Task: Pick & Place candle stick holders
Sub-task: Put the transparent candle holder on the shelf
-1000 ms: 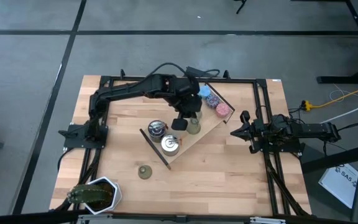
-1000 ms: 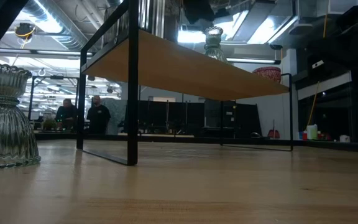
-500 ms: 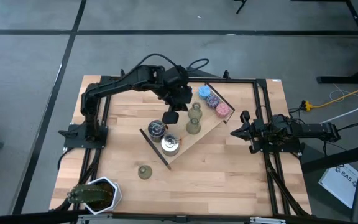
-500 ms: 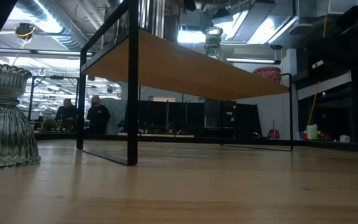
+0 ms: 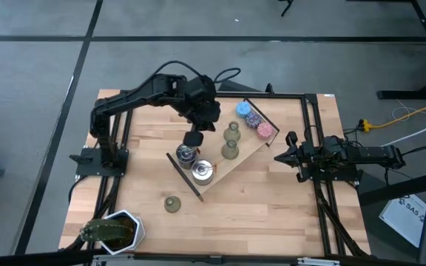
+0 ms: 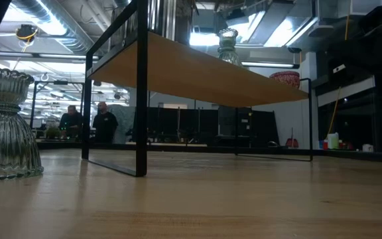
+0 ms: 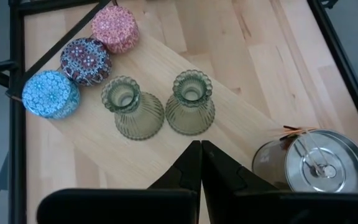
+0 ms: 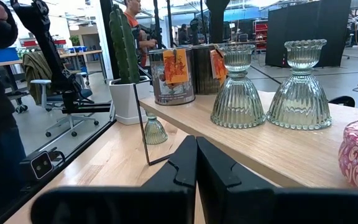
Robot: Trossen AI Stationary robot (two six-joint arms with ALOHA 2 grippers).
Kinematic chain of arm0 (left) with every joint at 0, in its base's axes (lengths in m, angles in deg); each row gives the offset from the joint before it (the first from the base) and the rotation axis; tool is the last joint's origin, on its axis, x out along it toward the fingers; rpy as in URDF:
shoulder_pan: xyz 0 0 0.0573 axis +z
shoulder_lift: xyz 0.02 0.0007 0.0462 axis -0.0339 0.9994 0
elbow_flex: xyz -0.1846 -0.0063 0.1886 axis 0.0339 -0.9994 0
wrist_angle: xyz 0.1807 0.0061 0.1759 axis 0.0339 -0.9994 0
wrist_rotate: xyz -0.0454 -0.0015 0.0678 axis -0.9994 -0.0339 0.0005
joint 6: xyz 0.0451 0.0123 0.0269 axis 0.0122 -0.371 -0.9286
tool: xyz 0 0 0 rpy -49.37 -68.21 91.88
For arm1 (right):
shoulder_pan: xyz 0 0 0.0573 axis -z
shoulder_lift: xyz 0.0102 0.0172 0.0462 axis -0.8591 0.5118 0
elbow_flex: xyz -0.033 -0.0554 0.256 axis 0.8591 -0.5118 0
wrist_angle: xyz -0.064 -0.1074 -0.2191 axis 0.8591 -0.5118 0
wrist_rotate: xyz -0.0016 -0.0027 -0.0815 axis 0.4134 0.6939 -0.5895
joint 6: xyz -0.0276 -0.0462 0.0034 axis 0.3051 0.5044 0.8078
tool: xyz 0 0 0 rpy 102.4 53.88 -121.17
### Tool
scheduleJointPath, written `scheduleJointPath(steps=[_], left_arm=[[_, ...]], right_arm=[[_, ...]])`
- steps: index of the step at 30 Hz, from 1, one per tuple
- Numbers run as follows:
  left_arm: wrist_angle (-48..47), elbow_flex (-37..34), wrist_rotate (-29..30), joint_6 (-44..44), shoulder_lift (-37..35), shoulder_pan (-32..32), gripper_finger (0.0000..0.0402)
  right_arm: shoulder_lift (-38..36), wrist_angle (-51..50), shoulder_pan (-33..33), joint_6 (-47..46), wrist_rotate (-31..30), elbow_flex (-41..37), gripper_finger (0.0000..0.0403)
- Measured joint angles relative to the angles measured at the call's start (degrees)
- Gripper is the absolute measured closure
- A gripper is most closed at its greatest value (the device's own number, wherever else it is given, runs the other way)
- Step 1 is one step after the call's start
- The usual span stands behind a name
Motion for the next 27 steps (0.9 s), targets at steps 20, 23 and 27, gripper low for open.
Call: scheduleJointPath(steps=[20,23,27], left_arm=[[0.17,-4.26,0.07,0.8,-2.83,0.93,0.04],[3.32,-10.1,0.08,2.47,-5.86,1.77,0.04],[6.91,-17.77,0.07,3.93,-11.23,2.62,0.04]], right_arm=[[0.0,-0.01,-0.01,0.0,0.0,-0.01,0.0393],[0.0,0.0,-0.01,0.0,0.0,-0.02,0.0393],[0.0,-0.02,-0.01,0.0,0.0,0.0,0.0393]])
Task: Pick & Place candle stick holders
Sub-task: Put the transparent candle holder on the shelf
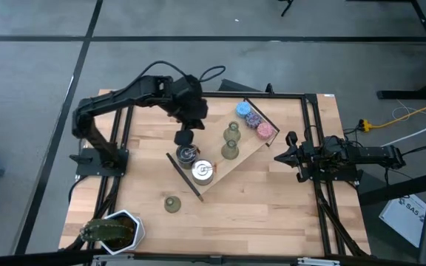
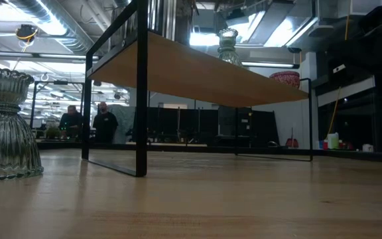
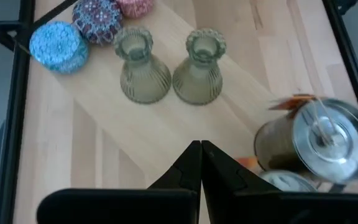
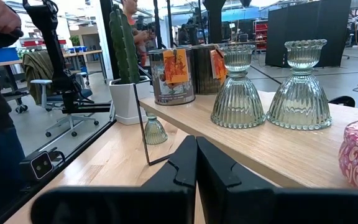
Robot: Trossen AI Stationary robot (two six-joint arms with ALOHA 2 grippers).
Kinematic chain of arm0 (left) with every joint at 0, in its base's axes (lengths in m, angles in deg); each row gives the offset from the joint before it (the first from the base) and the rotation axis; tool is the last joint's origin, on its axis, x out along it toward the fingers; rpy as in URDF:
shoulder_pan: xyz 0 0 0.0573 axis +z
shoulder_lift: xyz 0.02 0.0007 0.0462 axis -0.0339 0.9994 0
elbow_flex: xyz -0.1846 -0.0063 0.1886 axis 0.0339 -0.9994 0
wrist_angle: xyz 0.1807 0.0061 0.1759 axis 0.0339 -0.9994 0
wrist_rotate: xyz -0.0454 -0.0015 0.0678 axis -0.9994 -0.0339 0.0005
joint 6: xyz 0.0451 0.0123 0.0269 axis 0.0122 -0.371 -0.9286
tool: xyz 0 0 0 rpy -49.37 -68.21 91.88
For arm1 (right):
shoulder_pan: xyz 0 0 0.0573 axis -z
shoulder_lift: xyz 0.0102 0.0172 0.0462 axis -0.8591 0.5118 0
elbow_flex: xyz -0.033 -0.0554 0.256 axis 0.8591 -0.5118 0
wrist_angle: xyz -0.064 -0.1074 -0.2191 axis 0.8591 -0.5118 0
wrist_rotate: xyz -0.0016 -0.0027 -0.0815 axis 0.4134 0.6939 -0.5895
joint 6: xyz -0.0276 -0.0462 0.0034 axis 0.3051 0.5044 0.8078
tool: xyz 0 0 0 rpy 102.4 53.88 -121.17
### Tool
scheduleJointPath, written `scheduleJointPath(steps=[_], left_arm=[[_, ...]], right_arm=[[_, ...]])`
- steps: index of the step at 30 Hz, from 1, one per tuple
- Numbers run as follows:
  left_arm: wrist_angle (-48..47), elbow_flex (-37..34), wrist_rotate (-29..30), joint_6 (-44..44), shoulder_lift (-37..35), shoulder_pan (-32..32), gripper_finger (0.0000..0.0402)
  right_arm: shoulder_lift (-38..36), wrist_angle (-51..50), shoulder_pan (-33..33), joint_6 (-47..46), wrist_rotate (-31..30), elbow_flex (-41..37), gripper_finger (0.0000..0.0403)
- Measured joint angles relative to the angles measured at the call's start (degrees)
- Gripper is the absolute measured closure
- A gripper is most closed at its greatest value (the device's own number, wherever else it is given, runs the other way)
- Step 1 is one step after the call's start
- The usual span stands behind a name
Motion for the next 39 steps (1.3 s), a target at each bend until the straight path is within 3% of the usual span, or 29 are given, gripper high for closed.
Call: scheduleJointPath(steps=[16,28,39], left_arm=[[1.33,-21.33,4.03,1.59,-20.6,-0.8,0.04],[0.87,-22.32,2.89,2.01,-23.71,-10.12,0.04],[0.92,-22.28,2.96,5.49,-23.18,-24.89,0.0398]], right_arm=[[0.0,0.02,0.01,0.0,0.0,0.0,0.0393],[0.0,0.02,0.01,0.0,0.0,0.0,0.0393],[0.0,0.02,0.01,0.0,0.0,-0.02,0.0393]])
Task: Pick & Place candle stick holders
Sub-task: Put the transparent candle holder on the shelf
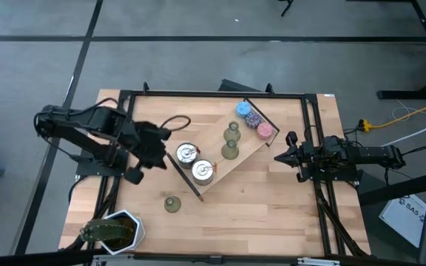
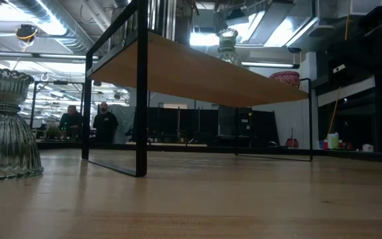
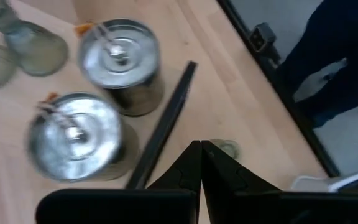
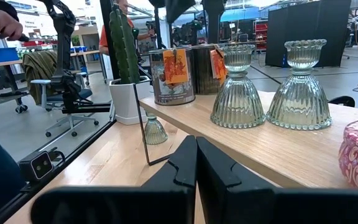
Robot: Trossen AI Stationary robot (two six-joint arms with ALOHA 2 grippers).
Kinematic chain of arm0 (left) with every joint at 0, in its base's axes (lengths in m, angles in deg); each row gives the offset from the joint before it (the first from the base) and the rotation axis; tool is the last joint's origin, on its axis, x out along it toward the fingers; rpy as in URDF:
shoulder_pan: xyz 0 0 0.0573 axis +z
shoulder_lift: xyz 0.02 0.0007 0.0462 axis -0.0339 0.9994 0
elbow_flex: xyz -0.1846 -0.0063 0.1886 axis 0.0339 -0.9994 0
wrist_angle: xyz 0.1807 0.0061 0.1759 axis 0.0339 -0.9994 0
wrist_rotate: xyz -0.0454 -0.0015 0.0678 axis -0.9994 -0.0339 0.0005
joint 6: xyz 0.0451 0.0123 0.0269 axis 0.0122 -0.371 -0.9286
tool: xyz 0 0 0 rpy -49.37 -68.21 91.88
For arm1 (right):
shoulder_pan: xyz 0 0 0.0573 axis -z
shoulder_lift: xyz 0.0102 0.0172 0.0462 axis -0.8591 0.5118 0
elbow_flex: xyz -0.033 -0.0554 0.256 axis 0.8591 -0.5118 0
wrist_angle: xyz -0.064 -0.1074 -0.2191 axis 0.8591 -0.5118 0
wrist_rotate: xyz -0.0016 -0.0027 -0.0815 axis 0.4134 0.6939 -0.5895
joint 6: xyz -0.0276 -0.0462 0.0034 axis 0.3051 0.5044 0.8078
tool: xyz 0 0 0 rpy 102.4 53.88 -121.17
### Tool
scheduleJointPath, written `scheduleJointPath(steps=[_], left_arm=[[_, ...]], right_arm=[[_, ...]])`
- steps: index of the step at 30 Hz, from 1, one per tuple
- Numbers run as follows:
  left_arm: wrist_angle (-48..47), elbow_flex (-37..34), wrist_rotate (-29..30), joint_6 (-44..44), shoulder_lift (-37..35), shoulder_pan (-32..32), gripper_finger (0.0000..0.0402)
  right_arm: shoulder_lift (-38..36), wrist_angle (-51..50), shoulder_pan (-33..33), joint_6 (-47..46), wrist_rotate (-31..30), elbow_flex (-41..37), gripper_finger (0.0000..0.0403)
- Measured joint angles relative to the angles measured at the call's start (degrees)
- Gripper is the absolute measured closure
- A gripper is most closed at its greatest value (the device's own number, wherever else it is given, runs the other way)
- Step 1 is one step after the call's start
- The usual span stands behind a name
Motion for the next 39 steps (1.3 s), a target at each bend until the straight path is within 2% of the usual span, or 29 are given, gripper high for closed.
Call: scheduleJointPath(steps=[5,10,27,31,39], left_arm=[[0.63,-0.81,0.23,3.69,1.06,-2.87,0.0388],[3.83,-6.56,-0.27,4.56,-0.06,-4.97,0.0365],[5.04,-21.26,5.05,2.49,-13.32,-13.57,0.0261],[5.45,-23.29,7.18,2.5,-13.54,-16.11,0.0239],[13.09,-28.51,7.3,2.49,-10.89,-19.43,0.02]], right_arm=[[0.0,-0.02,0.0,0.0,0.0,0.0,0.0393],[0.0,-0.01,0.0,0.0,0.0,0.01,0.0393],[0.0,0.0,-0.01,0.0,0.0,0.0,0.0393],[0.0,-0.01,-0.01,0.0,0.0,0.0,0.0393],[0.0,0.0,0.0,0.0,0.0,0.02,0.0393]])
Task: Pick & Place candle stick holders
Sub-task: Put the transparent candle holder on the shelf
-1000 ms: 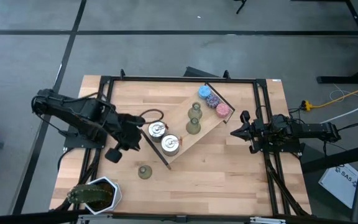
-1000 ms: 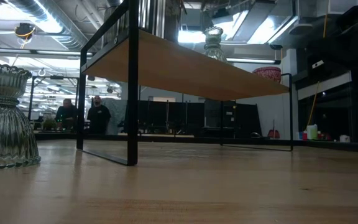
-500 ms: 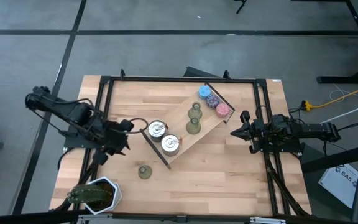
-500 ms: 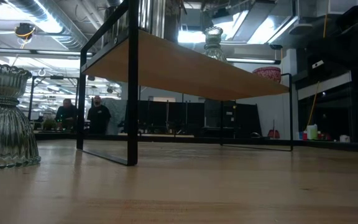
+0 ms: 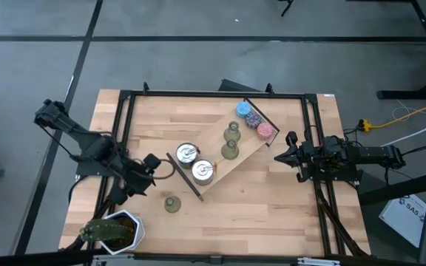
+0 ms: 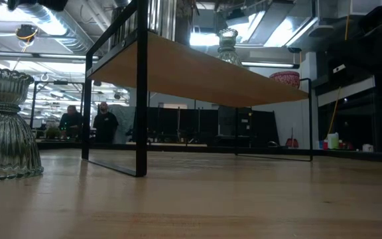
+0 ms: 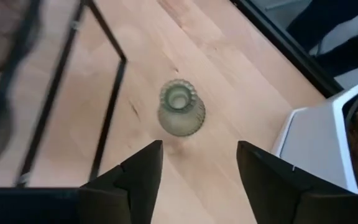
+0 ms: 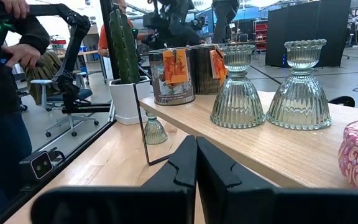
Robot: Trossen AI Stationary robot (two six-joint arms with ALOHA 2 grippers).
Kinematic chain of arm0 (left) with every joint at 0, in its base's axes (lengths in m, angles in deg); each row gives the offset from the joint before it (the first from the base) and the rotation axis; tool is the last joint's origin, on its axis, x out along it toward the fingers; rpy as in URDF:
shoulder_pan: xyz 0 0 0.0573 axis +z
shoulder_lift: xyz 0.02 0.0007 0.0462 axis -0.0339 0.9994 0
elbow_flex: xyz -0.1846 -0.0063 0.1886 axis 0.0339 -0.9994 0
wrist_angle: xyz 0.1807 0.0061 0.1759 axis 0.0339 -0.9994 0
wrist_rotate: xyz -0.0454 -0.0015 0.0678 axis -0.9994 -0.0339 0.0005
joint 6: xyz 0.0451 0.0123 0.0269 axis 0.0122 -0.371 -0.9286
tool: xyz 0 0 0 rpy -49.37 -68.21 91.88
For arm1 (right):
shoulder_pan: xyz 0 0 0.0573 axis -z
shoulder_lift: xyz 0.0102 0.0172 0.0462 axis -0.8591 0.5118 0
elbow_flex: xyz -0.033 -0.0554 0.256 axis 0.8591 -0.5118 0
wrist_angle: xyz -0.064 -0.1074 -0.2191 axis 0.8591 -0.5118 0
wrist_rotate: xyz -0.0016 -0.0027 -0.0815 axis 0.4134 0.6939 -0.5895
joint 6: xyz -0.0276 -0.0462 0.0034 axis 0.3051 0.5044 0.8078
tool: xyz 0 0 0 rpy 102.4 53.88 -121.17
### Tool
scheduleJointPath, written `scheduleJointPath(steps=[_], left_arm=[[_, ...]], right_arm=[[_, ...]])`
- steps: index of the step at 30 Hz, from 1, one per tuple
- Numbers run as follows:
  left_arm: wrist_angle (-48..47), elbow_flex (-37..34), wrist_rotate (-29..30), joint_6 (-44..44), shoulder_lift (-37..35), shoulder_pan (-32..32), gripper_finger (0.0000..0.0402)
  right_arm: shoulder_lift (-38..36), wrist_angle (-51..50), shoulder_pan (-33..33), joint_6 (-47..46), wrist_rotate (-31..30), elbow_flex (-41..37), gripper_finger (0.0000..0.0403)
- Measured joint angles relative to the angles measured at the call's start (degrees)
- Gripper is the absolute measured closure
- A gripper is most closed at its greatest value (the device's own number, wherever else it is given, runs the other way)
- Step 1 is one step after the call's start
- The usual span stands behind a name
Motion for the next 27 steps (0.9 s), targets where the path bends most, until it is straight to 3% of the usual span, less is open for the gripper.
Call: scheduleJointPath(steps=[10,27], left_arm=[[7.68,-9.34,0.03,0.3,-0.36,-4.65,0.0193],[24.19,-18.28,0.72,0.59,-0.73,-4.46,0.0183]], right_arm=[[0.0,0.0,0.0,0.0,0.0,-0.01,0.0393],[0.0,0.0,-0.01,0.0,0.0,0.0,0.0393]])
